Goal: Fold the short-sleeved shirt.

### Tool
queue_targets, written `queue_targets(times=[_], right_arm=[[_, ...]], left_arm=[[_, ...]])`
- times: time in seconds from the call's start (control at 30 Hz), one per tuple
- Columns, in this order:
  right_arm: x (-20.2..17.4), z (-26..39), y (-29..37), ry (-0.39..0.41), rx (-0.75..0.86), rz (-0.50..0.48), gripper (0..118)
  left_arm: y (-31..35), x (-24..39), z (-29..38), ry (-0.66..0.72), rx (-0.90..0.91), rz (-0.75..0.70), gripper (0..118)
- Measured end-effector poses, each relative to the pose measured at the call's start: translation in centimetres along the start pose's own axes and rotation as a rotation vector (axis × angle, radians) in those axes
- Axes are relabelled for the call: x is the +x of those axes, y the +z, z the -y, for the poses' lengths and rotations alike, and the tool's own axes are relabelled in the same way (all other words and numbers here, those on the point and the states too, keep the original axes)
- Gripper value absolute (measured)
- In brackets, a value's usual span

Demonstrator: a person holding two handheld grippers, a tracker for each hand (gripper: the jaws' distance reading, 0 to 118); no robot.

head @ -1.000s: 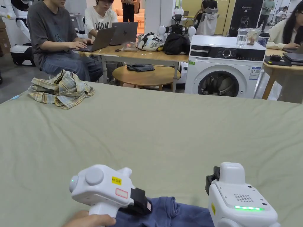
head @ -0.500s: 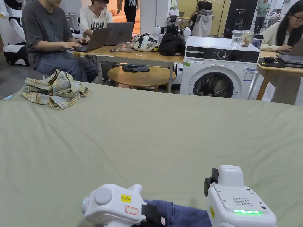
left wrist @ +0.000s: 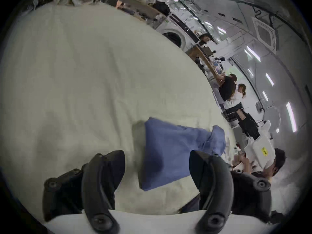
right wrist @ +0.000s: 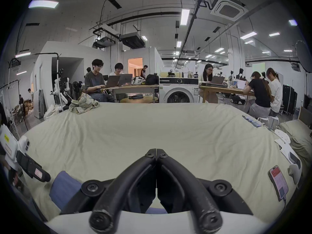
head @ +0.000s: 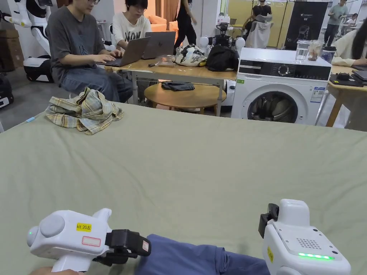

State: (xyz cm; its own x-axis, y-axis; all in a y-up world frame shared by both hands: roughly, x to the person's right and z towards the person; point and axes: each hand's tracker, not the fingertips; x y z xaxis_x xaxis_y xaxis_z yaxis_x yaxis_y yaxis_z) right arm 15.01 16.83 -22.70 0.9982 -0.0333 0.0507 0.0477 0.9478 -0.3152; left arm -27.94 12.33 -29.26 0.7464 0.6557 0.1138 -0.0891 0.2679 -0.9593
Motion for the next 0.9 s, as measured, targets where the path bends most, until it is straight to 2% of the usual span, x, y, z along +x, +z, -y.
queue_targets(times=[0.13,0.2,0.27,0.3,0.33,0.37,0.4,0.43,0.5,0.57,0.83,0.9], right_arm=[[0.0,0.0,0.3,-0.004,-0.002,-0.001,0],[0.2,0.1,0.5,-0.002,-0.001,0.003,0],[0.4,0.2,0.6,-0.002,-0.002,0.005,0],[0.5,0.3,0.6,-0.002,-0.003,0.008,0],[0.6,0.3,0.6,-0.004,-0.004,0.011,0],[0.7,0.4,0.7,-0.007,-0.006,0.013,0],[0.8,0.4,0.7,-0.011,-0.009,0.015,0],[0.9,0.4,0.7,-0.015,-0.012,0.016,0],[1.1,0.5,0.8,-0.018,-0.014,0.02,0],[1.2,0.4,0.9,-0.004,-0.009,0.026,0],[0.7,-0.6,0.5,0.015,0.001,0.016,0],[0.3,-0.8,0.4,0.023,0.006,0.008,0]], left_arm=[[-2.9,-2.4,0.6,0.07,-0.004,0.077,79],[-3.1,-3.0,0.8,0.072,0.054,0.209,79],[-4.5,-3.0,1.1,0.129,0.002,0.315,79],[-5.3,-2.9,1.3,0.15,-0.013,0.341,74],[-6.1,-2.7,1.5,0.156,-0.027,0.364,63],[-6.6,-2.5,1.7,0.13,-0.011,0.32,50],[-7.0,-2.8,1.6,0.125,-0.007,0.309,30],[-7.1,-2.8,1.6,0.12,0.06,0.361,12],[-6.5,-3.2,2.1,0.16,0.089,0.422,10],[-5.6,-2.6,2.2,0.106,0.089,0.365,7],[1.0,-2.5,0.8,0.078,0.176,0.324,6],[3.6,-2.4,0.4,0.061,0.187,0.238,6]])
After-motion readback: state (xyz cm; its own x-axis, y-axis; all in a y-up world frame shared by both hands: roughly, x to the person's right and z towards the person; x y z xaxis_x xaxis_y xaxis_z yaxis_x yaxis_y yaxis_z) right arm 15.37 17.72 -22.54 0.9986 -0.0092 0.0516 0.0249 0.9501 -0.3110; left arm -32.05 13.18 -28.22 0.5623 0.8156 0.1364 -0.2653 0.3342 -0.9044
